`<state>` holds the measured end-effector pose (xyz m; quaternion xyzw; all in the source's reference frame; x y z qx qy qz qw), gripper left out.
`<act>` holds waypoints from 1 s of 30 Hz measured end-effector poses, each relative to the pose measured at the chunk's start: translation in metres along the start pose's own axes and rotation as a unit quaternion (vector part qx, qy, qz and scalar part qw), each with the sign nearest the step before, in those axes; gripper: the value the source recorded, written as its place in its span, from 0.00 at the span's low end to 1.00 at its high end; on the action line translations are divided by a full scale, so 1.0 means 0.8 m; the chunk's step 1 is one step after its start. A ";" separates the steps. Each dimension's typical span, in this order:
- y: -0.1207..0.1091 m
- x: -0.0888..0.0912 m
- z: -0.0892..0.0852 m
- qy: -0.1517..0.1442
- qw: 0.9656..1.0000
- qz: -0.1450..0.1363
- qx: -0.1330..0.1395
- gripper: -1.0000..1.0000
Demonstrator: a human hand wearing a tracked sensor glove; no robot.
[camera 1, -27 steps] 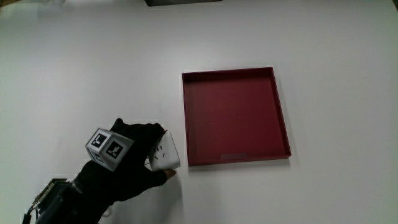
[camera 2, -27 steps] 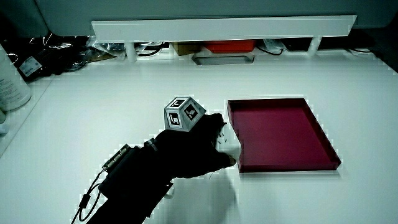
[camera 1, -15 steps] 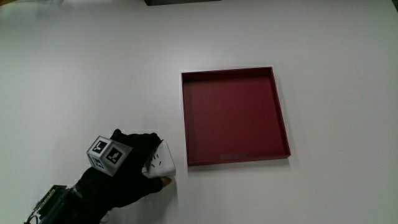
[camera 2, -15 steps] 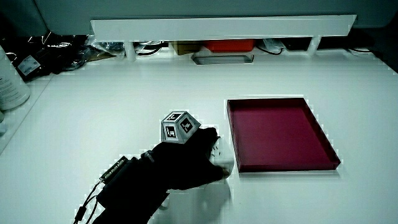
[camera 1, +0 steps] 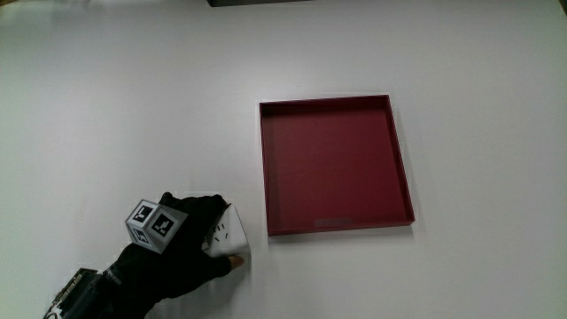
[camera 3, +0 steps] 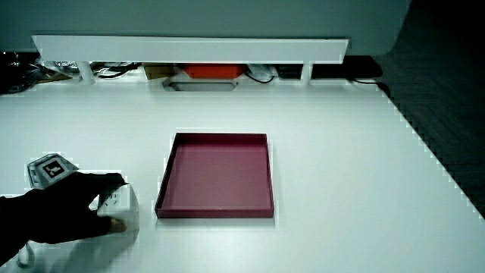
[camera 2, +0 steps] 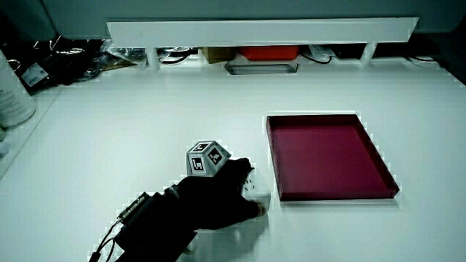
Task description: Place socket
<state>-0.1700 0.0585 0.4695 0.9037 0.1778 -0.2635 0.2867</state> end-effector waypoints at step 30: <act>-0.049 -0.003 0.133 0.156 0.987 -0.009 0.031 0.00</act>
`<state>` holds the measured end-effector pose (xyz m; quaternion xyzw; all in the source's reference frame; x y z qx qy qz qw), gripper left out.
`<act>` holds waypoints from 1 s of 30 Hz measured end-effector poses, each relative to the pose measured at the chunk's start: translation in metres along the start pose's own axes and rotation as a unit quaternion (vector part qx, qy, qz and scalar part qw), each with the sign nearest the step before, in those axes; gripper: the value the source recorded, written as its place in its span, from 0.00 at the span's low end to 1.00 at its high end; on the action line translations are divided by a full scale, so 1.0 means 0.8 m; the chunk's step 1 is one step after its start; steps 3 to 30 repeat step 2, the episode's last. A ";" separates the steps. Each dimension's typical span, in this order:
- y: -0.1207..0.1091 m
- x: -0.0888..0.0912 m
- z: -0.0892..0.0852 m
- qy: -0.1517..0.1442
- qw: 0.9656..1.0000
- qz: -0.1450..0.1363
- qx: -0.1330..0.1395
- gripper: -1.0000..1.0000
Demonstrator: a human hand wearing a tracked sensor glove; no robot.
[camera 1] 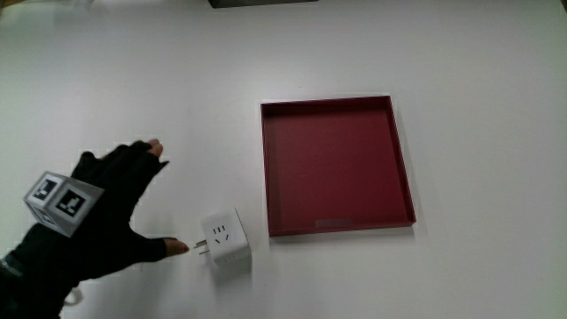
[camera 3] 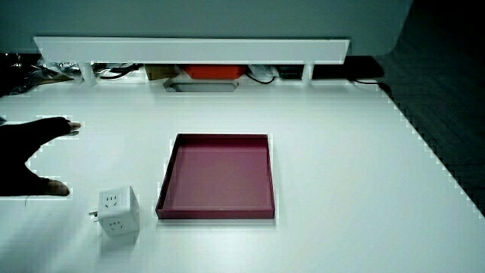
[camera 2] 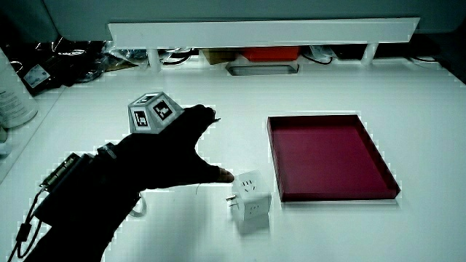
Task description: Place socket
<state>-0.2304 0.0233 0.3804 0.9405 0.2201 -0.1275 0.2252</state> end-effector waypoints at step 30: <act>0.000 -0.008 0.002 -0.078 0.996 0.050 -0.014 0.00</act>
